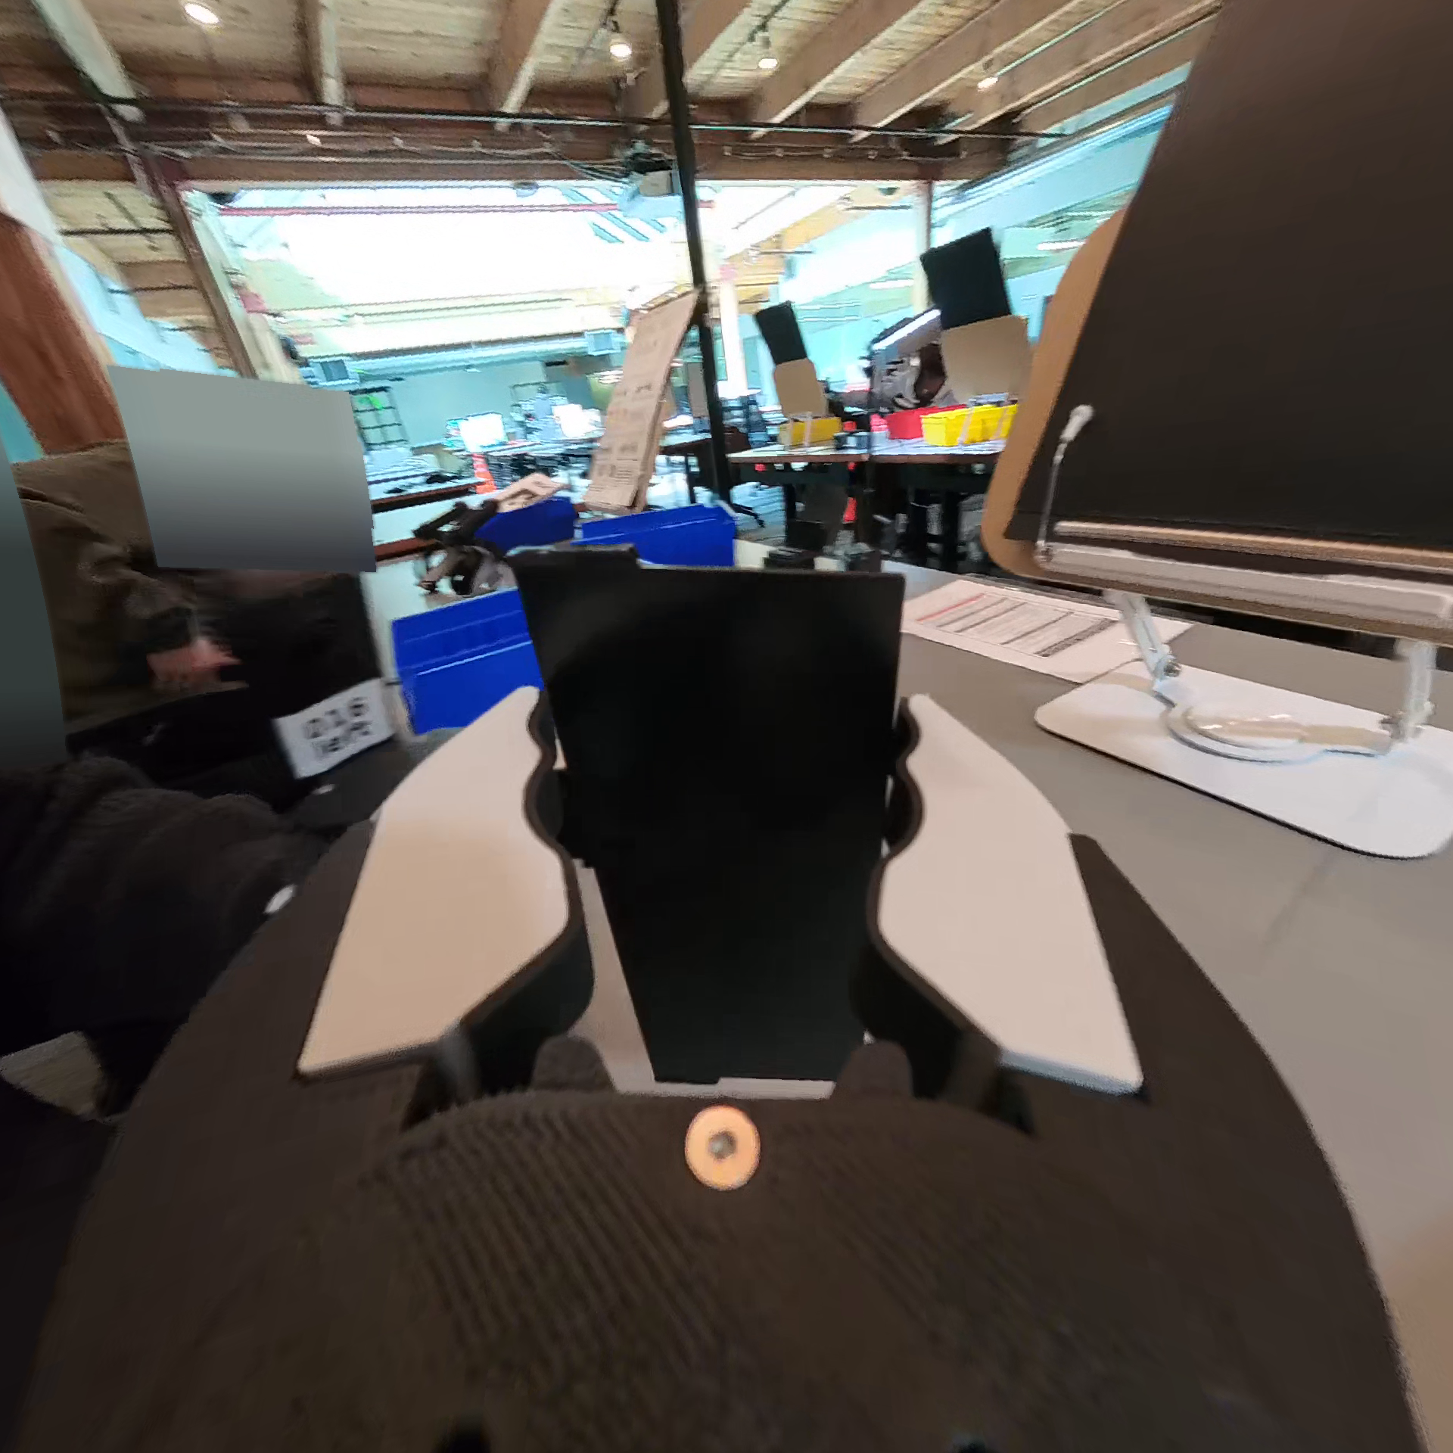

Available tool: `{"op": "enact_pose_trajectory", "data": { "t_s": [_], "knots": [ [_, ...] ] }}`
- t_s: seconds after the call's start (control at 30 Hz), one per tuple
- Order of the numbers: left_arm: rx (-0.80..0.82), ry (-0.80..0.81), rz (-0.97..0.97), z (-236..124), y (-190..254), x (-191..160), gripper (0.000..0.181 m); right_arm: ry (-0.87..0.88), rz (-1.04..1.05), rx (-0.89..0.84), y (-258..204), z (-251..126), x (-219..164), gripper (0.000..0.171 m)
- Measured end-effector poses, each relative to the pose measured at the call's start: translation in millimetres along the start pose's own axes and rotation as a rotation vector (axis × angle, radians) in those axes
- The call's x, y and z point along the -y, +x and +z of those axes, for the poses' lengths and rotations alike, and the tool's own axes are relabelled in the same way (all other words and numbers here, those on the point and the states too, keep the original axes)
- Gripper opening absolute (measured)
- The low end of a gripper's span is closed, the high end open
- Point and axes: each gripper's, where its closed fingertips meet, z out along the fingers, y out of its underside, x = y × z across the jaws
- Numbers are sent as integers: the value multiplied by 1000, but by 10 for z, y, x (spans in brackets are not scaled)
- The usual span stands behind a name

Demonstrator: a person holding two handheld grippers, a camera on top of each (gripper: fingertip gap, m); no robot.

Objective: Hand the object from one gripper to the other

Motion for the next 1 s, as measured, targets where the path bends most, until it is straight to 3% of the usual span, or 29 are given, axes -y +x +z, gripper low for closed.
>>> {"op": "enact_pose_trajectory", "data": {
  "t_s": [0.23,0.43,0.83,1.0],
  "knots": [
    [-302,-87,-279,42,248,-193,112,29,191,284,-141,-133,76,83],
    [-432,-229,-254,47,545,-423,129,38,343,449,-269,-196,51,83],
    [-466,-283,-244,51,692,-505,93,12,295,497,-429,-187,-18,83],
    [-446,-270,-216,56,653,-466,93,50,274,495,-434,-202,47,83]
  ]
}}
